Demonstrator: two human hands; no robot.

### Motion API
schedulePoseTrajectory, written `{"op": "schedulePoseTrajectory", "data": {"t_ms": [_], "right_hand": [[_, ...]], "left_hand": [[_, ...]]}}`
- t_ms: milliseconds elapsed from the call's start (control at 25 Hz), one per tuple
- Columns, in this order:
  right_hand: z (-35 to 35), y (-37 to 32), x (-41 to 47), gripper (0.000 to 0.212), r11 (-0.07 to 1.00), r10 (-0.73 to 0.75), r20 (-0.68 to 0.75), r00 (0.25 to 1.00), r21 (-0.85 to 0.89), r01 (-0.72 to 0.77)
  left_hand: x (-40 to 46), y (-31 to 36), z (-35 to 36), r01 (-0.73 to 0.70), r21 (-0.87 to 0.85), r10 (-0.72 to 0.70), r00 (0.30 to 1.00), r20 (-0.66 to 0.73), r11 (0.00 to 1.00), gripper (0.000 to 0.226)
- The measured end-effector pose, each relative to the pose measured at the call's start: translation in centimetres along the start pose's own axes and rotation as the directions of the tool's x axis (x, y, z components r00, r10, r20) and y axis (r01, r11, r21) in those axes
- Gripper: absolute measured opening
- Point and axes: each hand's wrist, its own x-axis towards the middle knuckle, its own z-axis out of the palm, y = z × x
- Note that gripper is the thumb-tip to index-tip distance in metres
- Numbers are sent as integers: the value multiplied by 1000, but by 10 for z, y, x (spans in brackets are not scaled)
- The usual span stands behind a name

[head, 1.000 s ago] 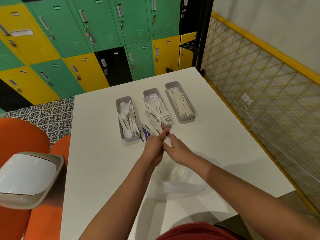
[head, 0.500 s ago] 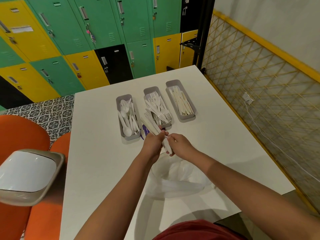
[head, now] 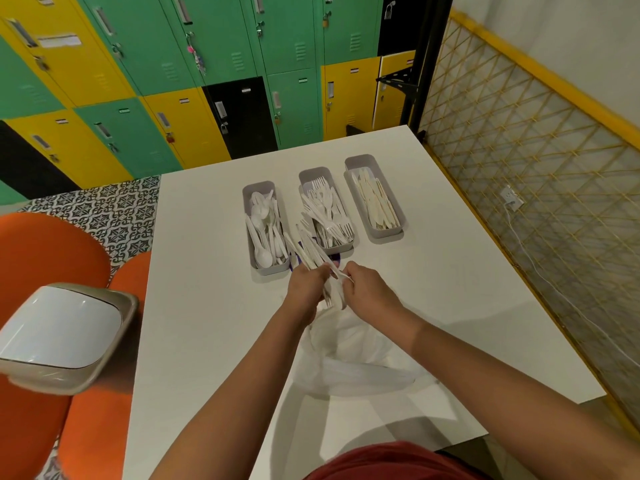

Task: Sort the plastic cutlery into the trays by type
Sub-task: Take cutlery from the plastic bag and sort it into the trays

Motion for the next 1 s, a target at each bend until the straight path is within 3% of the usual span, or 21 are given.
{"op": "schedulePoseTrajectory", "data": {"t_ms": [160,520,760,1000], "right_hand": [[6,2,11,23,977,-81,13,997,-195,82],[28,-19,64,28,997,27,123,992,62,-35],[46,-51,111,11,999,31,164,986,16,-34],[63,-78,149,26,998,57,167,984,-21,-55]], "left_hand": [[10,-1,-11,4,35,-1,997,-76,999,19],[29,-2,-49,38,-99,-57,979,-195,994,27],[50,-5,-76,74,-126,-104,964,-245,989,19],[67,-11,-94,134,-114,-161,947,-279,985,9]]}}
